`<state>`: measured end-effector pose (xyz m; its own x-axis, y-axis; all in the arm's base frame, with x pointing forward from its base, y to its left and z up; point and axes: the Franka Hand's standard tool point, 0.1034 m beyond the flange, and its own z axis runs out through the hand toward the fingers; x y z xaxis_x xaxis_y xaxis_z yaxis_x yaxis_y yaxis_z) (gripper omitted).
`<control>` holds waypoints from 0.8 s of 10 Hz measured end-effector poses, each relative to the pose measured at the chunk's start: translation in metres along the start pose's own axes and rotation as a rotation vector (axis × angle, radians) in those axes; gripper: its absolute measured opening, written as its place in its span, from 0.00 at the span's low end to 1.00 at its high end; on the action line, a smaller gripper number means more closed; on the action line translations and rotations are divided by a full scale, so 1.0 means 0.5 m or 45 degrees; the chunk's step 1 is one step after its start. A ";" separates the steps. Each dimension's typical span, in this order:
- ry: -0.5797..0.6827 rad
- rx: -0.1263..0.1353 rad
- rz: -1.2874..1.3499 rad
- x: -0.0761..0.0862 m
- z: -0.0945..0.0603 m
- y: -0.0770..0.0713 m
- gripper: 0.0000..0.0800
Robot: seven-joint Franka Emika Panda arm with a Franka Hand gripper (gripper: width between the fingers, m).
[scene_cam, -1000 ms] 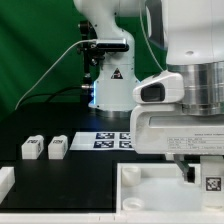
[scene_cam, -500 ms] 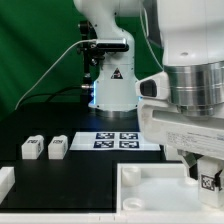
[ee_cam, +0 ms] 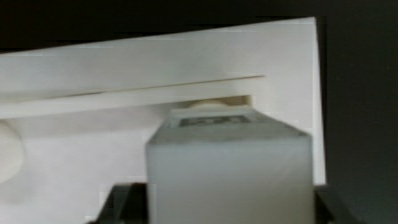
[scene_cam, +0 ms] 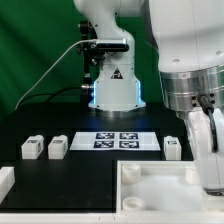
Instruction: Assemble one leg
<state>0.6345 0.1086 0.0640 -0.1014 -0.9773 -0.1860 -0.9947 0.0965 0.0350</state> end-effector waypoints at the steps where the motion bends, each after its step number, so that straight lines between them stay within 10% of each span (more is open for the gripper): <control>1: 0.000 -0.002 -0.029 0.000 0.002 0.001 0.36; 3: 0.028 0.033 -0.312 -0.019 0.005 0.004 0.76; 8: 0.064 -0.001 -1.193 -0.028 0.007 0.009 0.81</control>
Offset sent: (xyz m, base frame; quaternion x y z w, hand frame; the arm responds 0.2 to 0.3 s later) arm 0.0058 0.0205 0.0084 0.0229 0.0195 -0.3749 0.9266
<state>0.6315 0.1233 0.0633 0.7422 -0.6633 -0.0960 -0.6702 -0.7344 -0.1073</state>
